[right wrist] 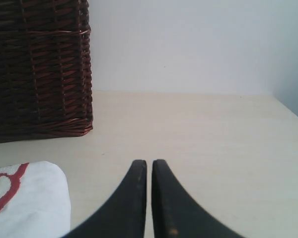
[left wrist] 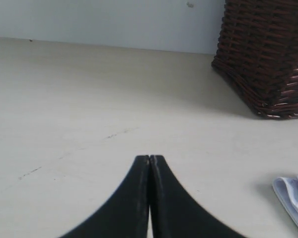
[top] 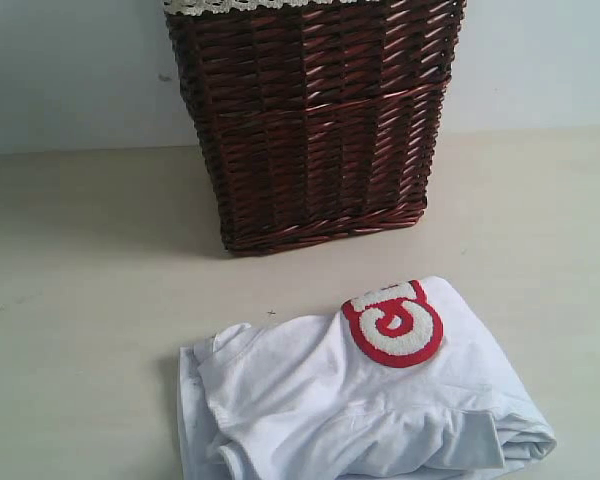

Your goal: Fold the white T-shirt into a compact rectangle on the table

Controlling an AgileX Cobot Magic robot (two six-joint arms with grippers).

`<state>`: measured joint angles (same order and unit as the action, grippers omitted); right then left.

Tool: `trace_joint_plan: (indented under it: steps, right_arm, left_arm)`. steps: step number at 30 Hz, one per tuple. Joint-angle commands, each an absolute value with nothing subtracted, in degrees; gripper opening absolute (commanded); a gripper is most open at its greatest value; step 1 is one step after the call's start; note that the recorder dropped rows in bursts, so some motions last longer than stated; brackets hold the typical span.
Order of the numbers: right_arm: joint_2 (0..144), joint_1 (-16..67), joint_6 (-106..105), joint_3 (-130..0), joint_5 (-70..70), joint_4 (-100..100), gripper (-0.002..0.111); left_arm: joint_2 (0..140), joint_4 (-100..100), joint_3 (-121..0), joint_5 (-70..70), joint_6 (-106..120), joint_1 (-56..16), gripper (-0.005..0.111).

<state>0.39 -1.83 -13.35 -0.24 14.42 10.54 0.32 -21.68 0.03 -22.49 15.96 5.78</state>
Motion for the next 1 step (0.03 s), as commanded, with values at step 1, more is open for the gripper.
trace_joint_plan:
  steps: [1]
  right_arm:
    - [0.00, -2.05, -13.29, 0.00, 14.26, 10.65, 0.006]
  left_arm:
    - [0.00, -21.27, 0.00, -21.86, 16.10, 6.00, 0.000]
